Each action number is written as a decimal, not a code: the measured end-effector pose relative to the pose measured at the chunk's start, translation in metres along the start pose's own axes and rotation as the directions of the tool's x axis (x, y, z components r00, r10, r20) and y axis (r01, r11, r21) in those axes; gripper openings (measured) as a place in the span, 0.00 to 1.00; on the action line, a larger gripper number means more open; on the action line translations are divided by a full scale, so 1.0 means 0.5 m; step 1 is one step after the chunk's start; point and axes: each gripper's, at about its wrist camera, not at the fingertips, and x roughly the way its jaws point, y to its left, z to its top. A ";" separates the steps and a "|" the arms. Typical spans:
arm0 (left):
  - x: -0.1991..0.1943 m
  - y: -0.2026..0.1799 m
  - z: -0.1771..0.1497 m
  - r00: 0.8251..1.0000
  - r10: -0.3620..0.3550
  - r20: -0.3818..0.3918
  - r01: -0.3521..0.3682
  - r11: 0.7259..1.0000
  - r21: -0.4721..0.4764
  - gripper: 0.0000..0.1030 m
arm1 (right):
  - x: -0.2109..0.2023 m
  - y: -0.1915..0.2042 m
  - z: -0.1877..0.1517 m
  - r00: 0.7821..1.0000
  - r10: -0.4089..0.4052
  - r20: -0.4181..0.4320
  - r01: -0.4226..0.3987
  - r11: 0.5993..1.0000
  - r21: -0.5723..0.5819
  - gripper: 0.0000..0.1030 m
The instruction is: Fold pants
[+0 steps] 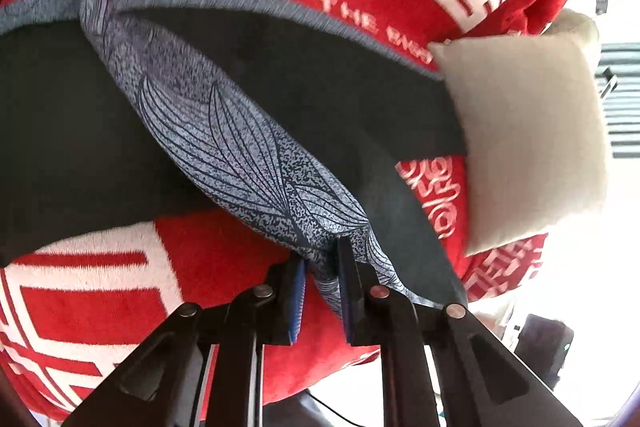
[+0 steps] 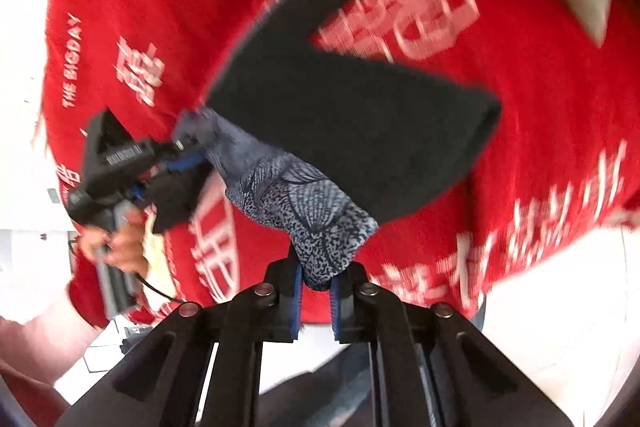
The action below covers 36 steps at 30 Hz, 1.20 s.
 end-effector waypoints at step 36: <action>0.032 -0.014 0.234 0.863 0.468 0.191 -0.468 0.883 -0.048 0.63 | 0.229 0.084 0.655 0.820 -0.569 0.066 0.547 0.744 -0.383 0.33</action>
